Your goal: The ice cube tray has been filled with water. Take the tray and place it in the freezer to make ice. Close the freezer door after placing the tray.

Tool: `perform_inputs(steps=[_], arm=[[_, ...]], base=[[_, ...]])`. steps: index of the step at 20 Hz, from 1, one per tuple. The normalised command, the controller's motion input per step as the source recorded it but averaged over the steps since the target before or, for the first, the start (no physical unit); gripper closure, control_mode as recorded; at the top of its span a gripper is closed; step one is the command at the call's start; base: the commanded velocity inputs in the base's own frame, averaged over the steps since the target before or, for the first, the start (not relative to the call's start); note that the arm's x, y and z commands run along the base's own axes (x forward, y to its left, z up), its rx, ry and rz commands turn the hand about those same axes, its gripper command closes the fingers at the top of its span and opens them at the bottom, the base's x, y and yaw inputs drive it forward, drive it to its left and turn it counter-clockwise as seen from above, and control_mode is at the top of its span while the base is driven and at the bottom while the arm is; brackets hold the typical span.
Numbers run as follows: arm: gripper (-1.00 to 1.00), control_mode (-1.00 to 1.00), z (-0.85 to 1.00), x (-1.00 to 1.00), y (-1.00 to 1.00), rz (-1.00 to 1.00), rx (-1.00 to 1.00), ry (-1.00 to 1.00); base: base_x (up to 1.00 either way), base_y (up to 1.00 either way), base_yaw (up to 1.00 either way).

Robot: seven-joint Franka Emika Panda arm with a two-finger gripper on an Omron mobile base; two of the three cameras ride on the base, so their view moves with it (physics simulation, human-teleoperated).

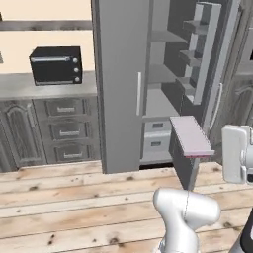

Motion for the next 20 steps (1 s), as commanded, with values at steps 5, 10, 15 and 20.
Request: perform_inputs(steps=[5,10,15,20], arm=[[1.00,1.00,0.00,0.00,0.00,0.00,0.00,0.00],[1.00,1.00,0.00,0.00,0.00,0.00,0.00,0.00],[1.00,1.00,0.00,0.00,0.00,0.00,0.00,0.00],[1.00,1.00,0.00,0.00,0.00,0.00,0.00,0.00]], base=[[1.00,-0.11,0.12],[1.00,-0.20,0.02],[0.88,-0.16,-0.05],[0.59,-0.14,-0.16]])
